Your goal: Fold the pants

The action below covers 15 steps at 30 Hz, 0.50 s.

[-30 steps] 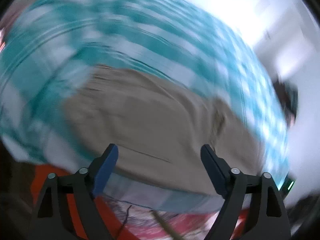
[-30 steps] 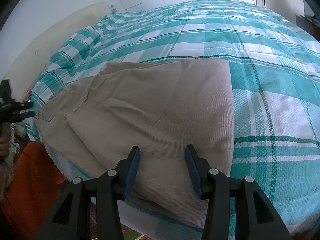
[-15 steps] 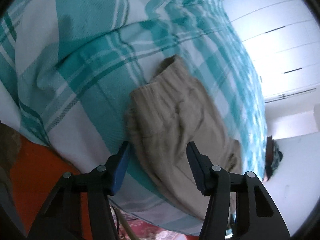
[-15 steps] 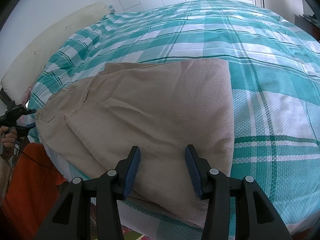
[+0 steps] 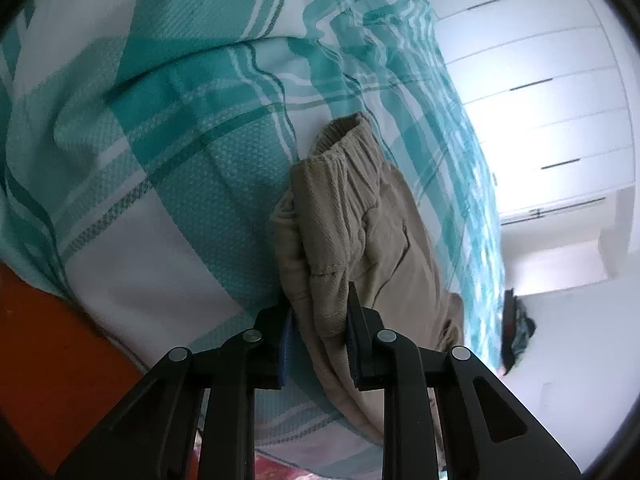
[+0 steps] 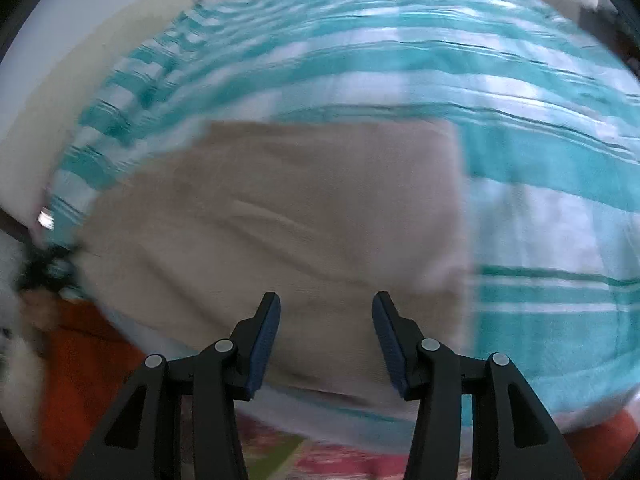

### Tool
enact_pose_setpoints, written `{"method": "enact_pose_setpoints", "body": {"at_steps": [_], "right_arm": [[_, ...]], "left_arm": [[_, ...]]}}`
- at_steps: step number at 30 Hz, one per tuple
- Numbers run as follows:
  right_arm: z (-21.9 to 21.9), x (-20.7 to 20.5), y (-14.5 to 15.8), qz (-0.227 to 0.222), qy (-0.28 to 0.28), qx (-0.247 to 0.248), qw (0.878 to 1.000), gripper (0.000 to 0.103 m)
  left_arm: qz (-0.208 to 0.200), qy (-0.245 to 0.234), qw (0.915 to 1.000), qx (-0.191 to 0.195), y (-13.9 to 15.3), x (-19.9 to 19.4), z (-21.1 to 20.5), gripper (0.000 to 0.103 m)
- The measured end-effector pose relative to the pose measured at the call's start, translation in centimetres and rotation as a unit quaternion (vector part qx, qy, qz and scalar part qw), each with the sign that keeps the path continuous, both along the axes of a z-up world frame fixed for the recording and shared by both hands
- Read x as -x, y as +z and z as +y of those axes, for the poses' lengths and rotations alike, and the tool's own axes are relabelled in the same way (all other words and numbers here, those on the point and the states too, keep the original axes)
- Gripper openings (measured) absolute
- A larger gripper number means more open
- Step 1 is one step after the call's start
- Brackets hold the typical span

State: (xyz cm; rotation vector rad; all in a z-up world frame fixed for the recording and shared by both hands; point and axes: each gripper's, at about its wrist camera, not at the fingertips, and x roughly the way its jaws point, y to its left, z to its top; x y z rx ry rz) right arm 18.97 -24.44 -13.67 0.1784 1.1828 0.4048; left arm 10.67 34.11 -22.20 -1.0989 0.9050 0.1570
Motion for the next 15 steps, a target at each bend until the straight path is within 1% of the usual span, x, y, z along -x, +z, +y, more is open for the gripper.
{"method": "enact_pose_setpoints", "body": {"at_steps": [1, 2, 3, 5, 6, 7, 8, 9, 10, 11, 12, 13, 14, 15], "right_arm": [[1.2, -0.3, 0.6, -0.004, 0.017, -0.013, 1.000, 0.049], [4.3, -1.1, 1.7, -0.016, 0.062, -0.006, 0.998, 0.049], [6.1, -1.5, 2.2, -0.027, 0.088, 0.007, 0.996, 0.049], [12.0, -2.9, 2.8, -0.069, 0.166, 0.050, 0.982, 0.052], [14.9, -3.7, 2.1, -0.083, 0.200, 0.072, 0.974, 0.052], [16.9, -4.5, 0.9, -0.081, 0.216, 0.091, 0.969, 0.052], [18.3, -5.1, -0.7, -0.067, 0.223, 0.105, 0.967, 0.052], [19.4, -5.4, -2.4, -0.043, 0.229, 0.107, 0.967, 0.052], [20.5, -5.5, -4.8, 0.007, 0.246, 0.090, 0.965, 0.052], [21.6, -4.6, -6.3, 0.026, 0.261, 0.096, 0.960, 0.052], [22.1, -3.7, -6.1, -0.004, 0.273, 0.116, 0.955, 0.051], [22.4, -2.9, -5.4, -0.017, 0.300, 0.114, 0.947, 0.051], [22.1, -3.0, -4.5, 0.018, 0.329, 0.058, 0.942, 0.048], [21.6, -3.3, -3.9, 0.026, 0.325, 0.043, 0.944, 0.047]], "left_arm": [[-0.004, 0.001, 1.0000, 0.002, 0.0, 0.1, 0.2, 0.021], [-0.009, 0.001, 1.0000, 0.003, -0.2, 0.4, 0.2, 0.021], [-0.012, 0.001, 0.9999, 0.003, -0.3, 0.6, 0.3, 0.021], [-0.016, 0.000, 0.9999, 0.004, -0.2, 1.0, 0.4, 0.021], [-0.018, 0.000, 0.9998, 0.005, -0.3, 1.3, 0.4, 0.021], [-0.020, 0.000, 0.9998, 0.007, -0.4, 1.4, 0.6, 0.021], [-0.022, 0.000, 0.9997, 0.011, -0.5, 1.6, 0.8, 0.021], [-0.023, 0.000, 0.9997, 0.013, -0.7, 1.7, 0.7, 0.021], [-0.024, -0.001, 0.9996, 0.016, -0.9, 1.9, 0.8, 0.021], [-0.026, -0.002, 0.9995, 0.019, -1.0, 2.1, 1.0, 0.021], [-0.028, -0.003, 0.9993, 0.023, -1.2, 2.2, 1.2, 0.021], [-0.029, -0.005, 0.9992, 0.027, -1.4, 2.2, 1.3, 0.021], [-0.029, -0.005, 0.9991, 0.030, -1.5, 2.2, 1.5, 0.021], [-0.029, -0.006, 0.9990, 0.033, -1.6, 2.1, 1.5, 0.021]]}}
